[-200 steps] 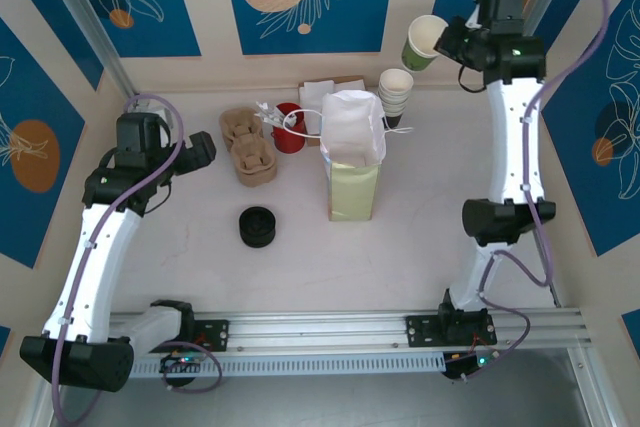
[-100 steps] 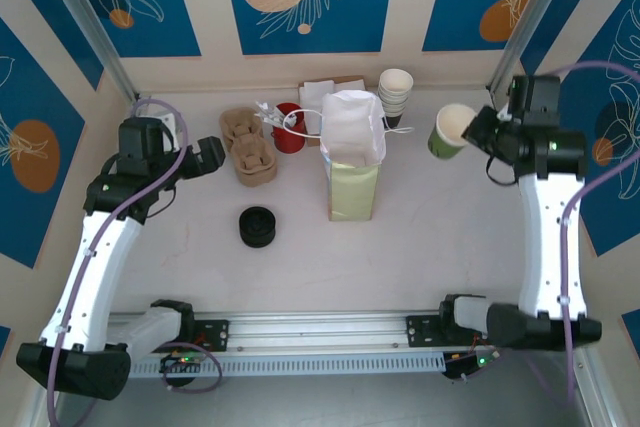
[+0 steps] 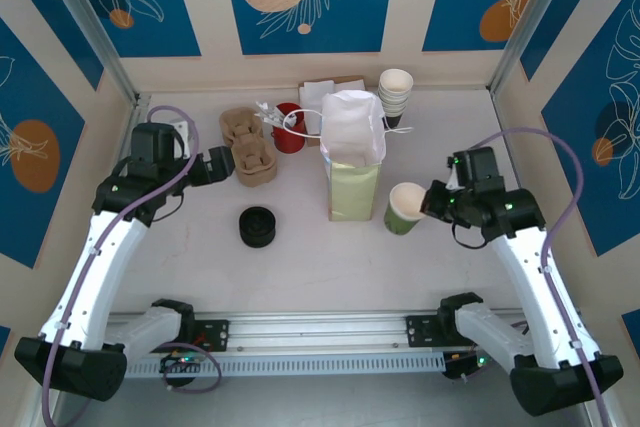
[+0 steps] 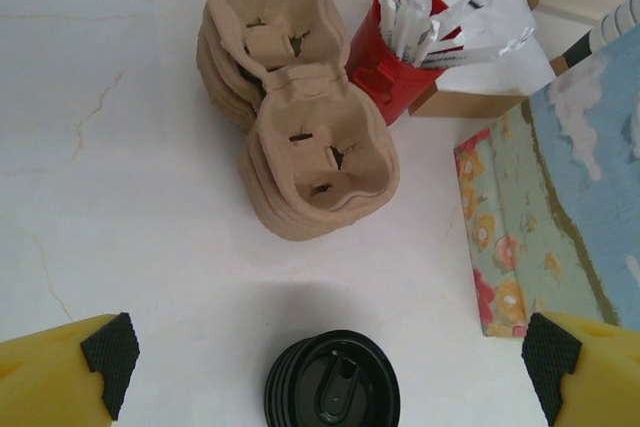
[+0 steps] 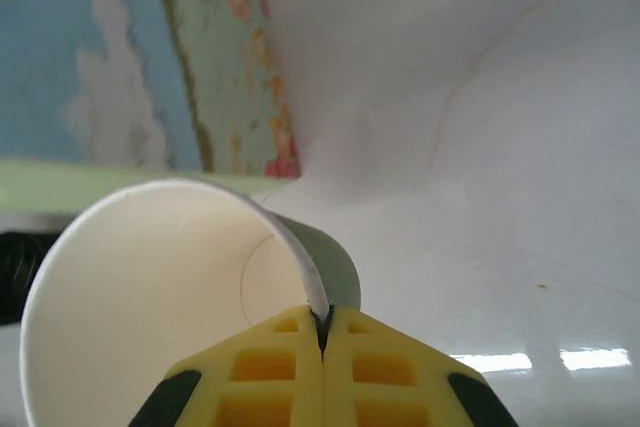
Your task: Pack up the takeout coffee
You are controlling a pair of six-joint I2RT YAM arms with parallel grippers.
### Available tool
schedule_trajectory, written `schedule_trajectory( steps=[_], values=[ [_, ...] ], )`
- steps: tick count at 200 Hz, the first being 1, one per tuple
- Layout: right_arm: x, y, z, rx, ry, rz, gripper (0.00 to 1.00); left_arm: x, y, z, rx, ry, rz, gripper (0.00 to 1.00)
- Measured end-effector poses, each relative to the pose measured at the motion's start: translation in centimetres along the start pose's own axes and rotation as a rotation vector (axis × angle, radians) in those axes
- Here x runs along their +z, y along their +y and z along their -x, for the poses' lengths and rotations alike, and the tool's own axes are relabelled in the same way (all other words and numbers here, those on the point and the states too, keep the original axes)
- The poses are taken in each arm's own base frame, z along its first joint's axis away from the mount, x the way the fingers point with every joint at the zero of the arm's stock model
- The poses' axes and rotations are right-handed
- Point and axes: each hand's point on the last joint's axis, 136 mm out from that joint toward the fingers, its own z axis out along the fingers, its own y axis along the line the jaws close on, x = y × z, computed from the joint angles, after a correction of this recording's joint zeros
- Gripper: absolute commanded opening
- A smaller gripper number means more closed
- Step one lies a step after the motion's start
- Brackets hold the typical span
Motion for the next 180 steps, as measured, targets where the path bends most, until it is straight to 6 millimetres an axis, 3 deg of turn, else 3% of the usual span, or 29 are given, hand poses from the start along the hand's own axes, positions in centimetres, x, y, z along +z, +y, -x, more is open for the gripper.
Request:
schedule_trajectory(
  steps=[79, 133, 180],
  values=[
    [3.8, 4.6, -5.9, -0.219, 0.024, 0.116, 0.0, 2.5, 1.5, -6.8, -0.077, 0.147, -0.002, 0.97],
    [7.1, 5.9, -9.8, -0.235, 0.054, 0.15, 0.0, 4.0, 1.7, -8.8, -0.129, 0.184, -0.016, 0.96],
    [7.8, 7.9, -10.8, -0.258, 0.022, 0.184, 0.0, 4.5, -0.4, -9.5, -0.111, 0.182, -0.108, 0.96]
  ],
)
